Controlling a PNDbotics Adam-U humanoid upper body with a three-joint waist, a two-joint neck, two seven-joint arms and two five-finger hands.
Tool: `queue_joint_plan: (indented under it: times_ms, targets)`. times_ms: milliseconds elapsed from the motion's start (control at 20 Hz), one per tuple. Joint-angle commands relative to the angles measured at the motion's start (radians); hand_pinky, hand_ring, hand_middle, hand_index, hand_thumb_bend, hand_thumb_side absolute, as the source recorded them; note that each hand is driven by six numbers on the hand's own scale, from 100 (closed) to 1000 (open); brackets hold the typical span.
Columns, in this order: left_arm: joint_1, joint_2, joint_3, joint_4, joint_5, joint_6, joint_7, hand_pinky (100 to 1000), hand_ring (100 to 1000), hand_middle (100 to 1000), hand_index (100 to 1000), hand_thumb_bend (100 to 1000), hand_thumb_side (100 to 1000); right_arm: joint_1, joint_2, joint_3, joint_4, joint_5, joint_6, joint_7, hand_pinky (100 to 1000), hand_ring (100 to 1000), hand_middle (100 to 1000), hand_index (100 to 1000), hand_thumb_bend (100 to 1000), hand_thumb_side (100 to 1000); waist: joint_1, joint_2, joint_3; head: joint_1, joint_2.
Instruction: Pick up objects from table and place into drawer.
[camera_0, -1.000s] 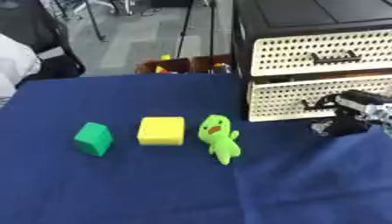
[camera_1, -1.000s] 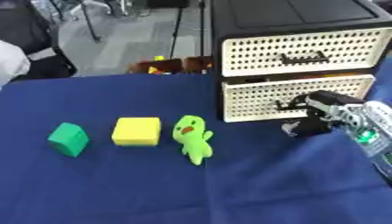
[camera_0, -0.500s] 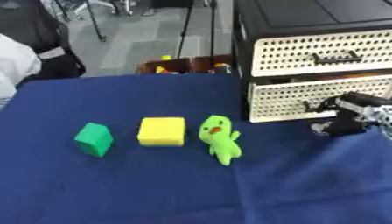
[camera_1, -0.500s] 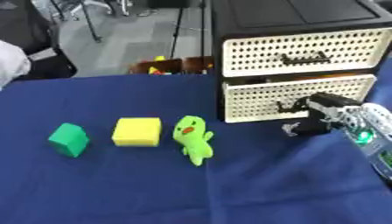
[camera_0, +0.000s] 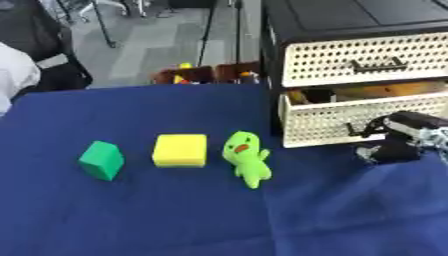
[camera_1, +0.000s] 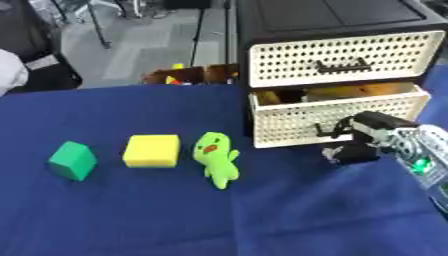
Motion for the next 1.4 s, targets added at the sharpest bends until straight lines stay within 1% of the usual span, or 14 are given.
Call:
queue_joint_plan:
  times_ms: [50,500,750,1100,1400]
  targets:
    - [-0.012,0.013,0.002,-0.016,0.003,0.000,0.002,543,639,634,897,290,925,0.013,-0.052,-0.022,-0.051,-0.012,0.010,0.003,100,200,187,799,221,677,-0.002,-0.016,-0.004,0.003,-0.011]
    - [-0.013,0.018,0.005,-0.016,0.000,-0.002,0.007,545,641,637,899,291,922,0.111,-0.093,-0.055,-0.192,-0.037,0.032,0.003,100,197,185,793,209,681,0.000,-0.017,-0.011,0.010,-0.011]
    - [-0.014,0.019,0.007,-0.016,-0.001,-0.002,0.010,545,642,637,898,291,922,0.167,-0.103,-0.067,-0.264,-0.048,0.047,0.007,100,197,185,788,202,678,0.002,-0.018,-0.017,0.012,-0.014]
    - [-0.015,0.020,0.011,-0.016,-0.002,-0.002,0.018,545,642,637,899,292,919,0.240,-0.095,-0.089,-0.324,-0.050,0.064,0.006,100,195,185,787,198,674,0.003,-0.018,-0.023,0.016,-0.015]
    - [-0.015,0.020,0.011,-0.016,-0.004,-0.001,0.021,545,643,637,899,291,920,0.283,-0.091,-0.104,-0.364,-0.043,0.077,0.000,100,196,186,784,194,675,0.004,-0.017,-0.027,0.018,-0.015]
